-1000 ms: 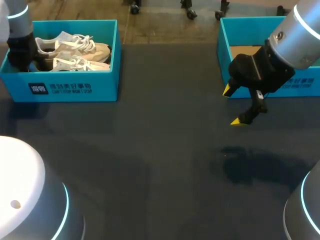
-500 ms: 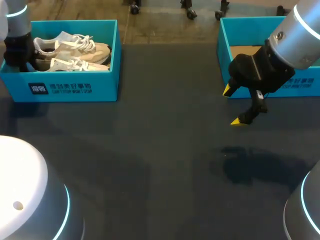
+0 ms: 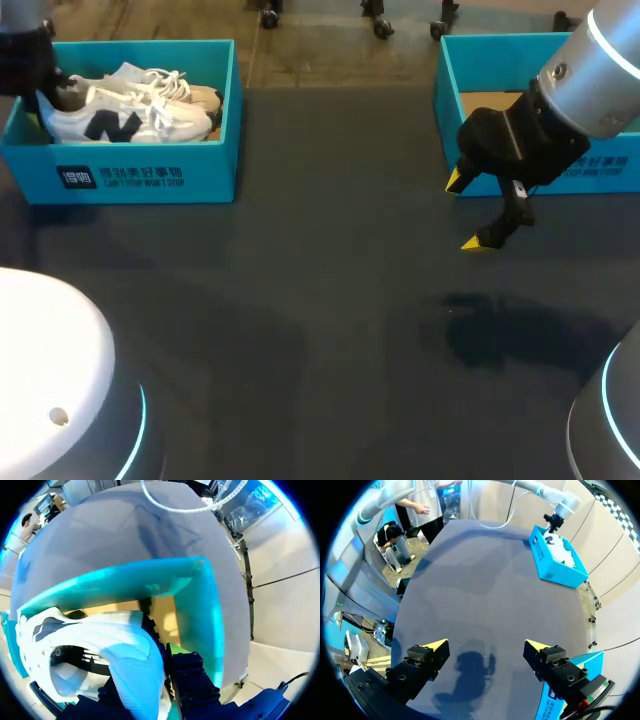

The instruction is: Take the shoe out of the shoebox, open the shoe tongue, remove and reinsert the insole, then place the shoe into the shoebox

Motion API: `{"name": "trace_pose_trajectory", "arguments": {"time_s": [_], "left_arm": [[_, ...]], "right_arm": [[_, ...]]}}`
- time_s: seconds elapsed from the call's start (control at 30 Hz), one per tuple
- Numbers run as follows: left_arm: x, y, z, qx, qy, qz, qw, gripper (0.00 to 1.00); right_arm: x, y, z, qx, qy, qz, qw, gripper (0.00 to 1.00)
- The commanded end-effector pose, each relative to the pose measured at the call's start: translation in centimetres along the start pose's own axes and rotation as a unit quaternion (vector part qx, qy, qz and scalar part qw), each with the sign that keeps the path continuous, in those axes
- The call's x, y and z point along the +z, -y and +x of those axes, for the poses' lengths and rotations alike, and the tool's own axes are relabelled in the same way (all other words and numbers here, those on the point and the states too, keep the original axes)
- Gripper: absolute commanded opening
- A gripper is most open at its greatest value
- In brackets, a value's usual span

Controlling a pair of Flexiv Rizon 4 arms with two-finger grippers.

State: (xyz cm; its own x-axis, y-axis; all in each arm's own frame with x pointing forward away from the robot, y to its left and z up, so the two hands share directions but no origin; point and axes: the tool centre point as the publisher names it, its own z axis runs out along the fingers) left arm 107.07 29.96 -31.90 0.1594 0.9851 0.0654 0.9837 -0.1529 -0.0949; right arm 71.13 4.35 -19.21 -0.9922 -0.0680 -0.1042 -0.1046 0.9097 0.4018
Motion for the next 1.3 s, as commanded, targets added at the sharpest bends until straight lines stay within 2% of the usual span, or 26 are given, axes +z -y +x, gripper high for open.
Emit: {"name": "trace_pose_trajectory", "arguments": {"time_s": [0.03,0.27,0.6,0.73,1.3], "left_arm": [[-3.8,0.5,0.8,0.003,-0.003,0.004,1.0,0.0],[-8.2,1.0,2.2,0.003,-0.009,0.004,1.0,0.0],[-12.4,1.9,4.1,-0.022,0.002,0.013,1.0,0.0],[-14.1,2.5,4.6,-0.033,-0.004,0.003,0.999,0.0],[-14.5,2.7,4.8,-0.042,-0.001,0.0,0.999,0.0]], "right_arm": [[0.2,0.0,-0.1,0.001,0.0,0.001,1.0,1.0],[0.2,0.0,-0.1,0.001,0.0,0.001,1.0,1.0],[0.2,0.0,-0.1,0.001,0.0,0.001,1.0,1.0],[0.2,0.0,-0.1,0.001,0.0,0.001,1.0,1.0],[0.2,0.0,-0.1,0.001,0.0,0.001,1.0,1.0]]}}
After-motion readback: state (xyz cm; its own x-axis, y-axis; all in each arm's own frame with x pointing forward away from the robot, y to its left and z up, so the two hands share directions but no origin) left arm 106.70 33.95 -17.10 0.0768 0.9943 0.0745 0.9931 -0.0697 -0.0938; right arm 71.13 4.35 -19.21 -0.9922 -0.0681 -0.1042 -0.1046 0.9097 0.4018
